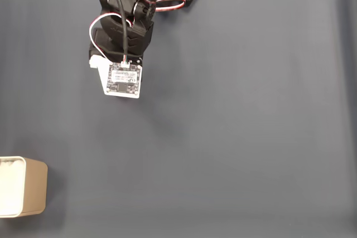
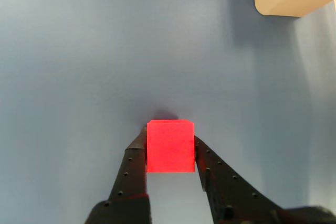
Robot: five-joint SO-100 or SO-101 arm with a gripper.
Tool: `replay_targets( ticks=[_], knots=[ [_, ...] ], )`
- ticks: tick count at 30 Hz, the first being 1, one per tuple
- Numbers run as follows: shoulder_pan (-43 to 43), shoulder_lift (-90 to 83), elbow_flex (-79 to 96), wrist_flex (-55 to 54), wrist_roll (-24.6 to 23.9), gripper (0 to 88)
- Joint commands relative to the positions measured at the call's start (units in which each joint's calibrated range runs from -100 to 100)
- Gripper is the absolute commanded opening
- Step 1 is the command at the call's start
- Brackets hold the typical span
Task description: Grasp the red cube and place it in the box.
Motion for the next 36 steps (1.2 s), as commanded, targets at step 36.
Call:
replay_targets(
  ticks=[36],
  knots=[
    [2.88, 27.23, -76.99, 28.51, -13.53, 0.0]
  ],
)
